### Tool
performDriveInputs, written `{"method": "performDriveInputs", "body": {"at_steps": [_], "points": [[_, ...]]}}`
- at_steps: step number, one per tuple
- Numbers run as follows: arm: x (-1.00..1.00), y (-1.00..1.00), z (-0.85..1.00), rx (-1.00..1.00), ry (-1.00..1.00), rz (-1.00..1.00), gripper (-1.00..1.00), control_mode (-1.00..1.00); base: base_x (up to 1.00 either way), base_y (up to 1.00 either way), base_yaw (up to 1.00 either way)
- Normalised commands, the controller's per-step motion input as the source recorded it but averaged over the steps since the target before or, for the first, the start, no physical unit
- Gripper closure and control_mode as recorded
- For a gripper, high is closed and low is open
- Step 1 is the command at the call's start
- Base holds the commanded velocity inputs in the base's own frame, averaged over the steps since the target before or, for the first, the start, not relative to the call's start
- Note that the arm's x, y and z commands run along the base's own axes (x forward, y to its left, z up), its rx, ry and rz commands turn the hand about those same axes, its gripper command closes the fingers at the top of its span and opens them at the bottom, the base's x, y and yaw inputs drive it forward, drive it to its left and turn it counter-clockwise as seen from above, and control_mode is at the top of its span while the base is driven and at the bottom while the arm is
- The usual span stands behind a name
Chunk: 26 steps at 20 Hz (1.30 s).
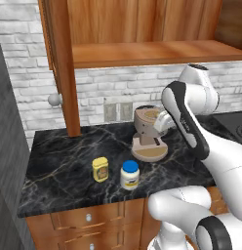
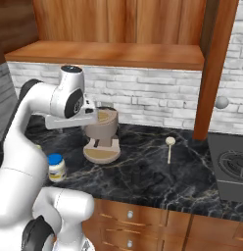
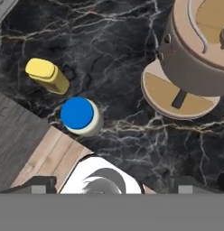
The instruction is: There are various items on the counter. Only move the condiments/shakers into the cabinet.
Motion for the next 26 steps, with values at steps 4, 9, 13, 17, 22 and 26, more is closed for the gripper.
{"method": "performDriveInputs", "body": {"at_steps": [4,9,13,17,22,26], "points": [[-0.14,0.00,-0.46,0.04,0.00,0.54,-1.00,-1.00,0.00,0.00,0.00],[-0.38,-0.19,-0.53,0.11,-0.11,0.41,-1.00,-1.00,0.00,0.00,0.00],[-0.39,-0.56,-0.39,0.39,-0.29,0.22,-1.00,-1.00,0.00,0.00,0.00],[-0.29,-0.37,-0.33,0.42,-0.28,0.20,-1.00,-1.00,0.00,0.00,0.00],[-0.02,0.00,-0.10,0.24,-0.08,0.03,-1.00,-1.00,0.00,0.00,0.00],[0.00,0.26,0.00,0.00,0.00,0.07,-1.00,-1.00,0.00,0.00,0.00]]}}
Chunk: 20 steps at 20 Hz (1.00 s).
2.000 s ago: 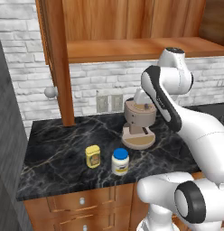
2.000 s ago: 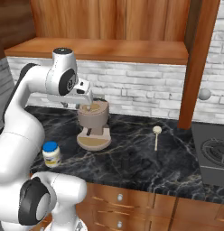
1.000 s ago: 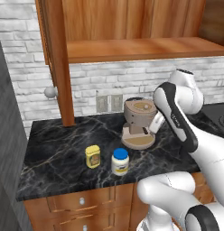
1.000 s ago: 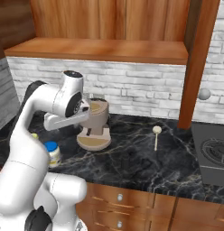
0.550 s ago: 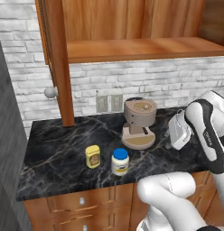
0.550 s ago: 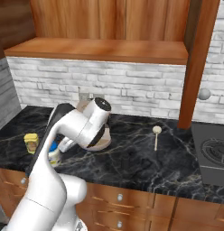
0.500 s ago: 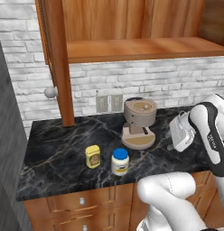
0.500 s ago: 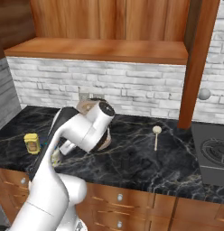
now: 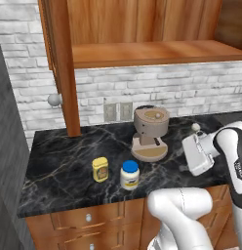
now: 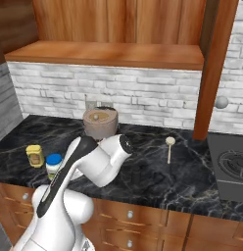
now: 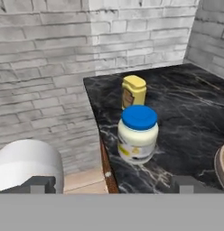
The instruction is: There are various items on the counter. Only move the condiments/shakers into the cabinet.
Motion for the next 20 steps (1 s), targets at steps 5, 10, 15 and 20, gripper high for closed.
{"method": "performDriveInputs", "body": {"at_steps": [5,10,15,20], "points": [[0.01,0.58,-0.06,0.01,0.00,0.19,-1.00,-1.00,0.00,0.00,0.00],[0.13,0.33,-0.15,0.09,0.00,0.20,-1.00,-1.00,0.00,0.00,0.00],[0.28,0.17,-0.16,0.17,0.00,0.15,-1.00,-1.00,0.00,0.00,0.00],[0.34,0.34,-0.11,0.11,0.03,0.07,-1.00,-1.00,0.00,0.00,0.00]]}}
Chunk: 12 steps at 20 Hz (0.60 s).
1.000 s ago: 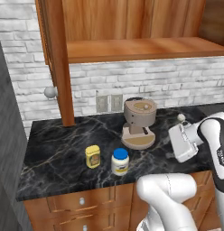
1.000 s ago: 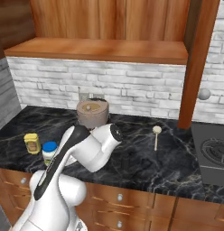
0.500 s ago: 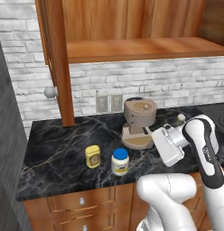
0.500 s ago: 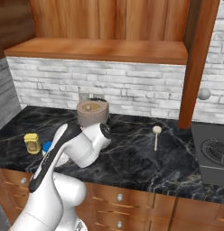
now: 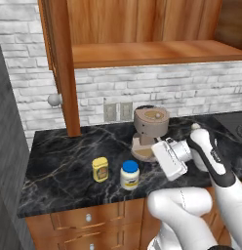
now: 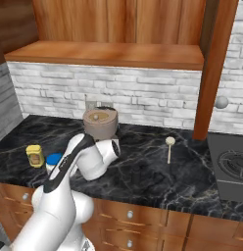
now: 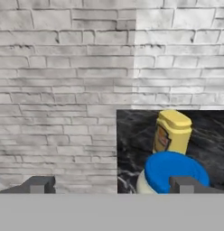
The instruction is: There are various items on the counter. Only move the condiments/shakers into the cabinet.
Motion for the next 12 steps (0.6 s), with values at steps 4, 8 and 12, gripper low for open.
{"method": "performDriveInputs", "body": {"at_steps": [4,8,12], "points": [[0.37,0.35,-0.12,0.01,0.09,0.04,-1.00,-1.00,0.00,0.00,0.00],[0.32,0.08,-0.14,0.00,0.08,0.00,-1.00,-1.00,0.00,0.00,0.00],[0.36,0.00,-0.26,0.00,0.07,0.00,-1.00,-1.00,0.00,0.00,0.00]]}}
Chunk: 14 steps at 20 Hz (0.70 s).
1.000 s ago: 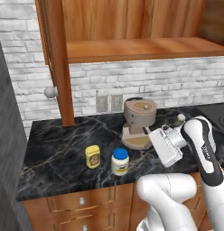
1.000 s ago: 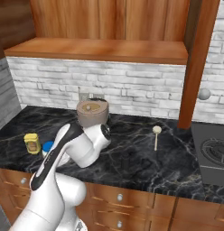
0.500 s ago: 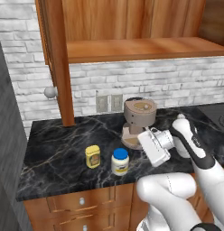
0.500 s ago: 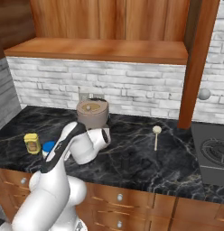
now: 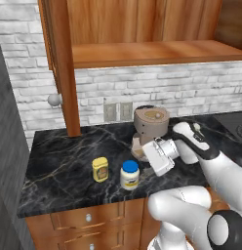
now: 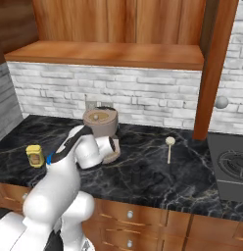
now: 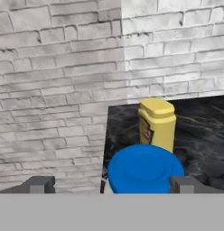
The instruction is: There are various items on the counter. Only move the condiments/shakers into the cabinet.
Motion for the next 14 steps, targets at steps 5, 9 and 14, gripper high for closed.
{"method": "performDriveInputs", "body": {"at_steps": [5,9,14], "points": [[0.21,0.00,-0.42,0.00,0.04,0.00,-1.00,-1.00,0.00,0.00,0.00],[0.19,0.02,-0.24,0.00,0.01,0.00,-1.00,-1.00,0.00,0.00,0.00],[0.08,0.17,0.00,0.00,0.01,0.00,-1.00,-1.00,0.00,0.00,0.00]]}}
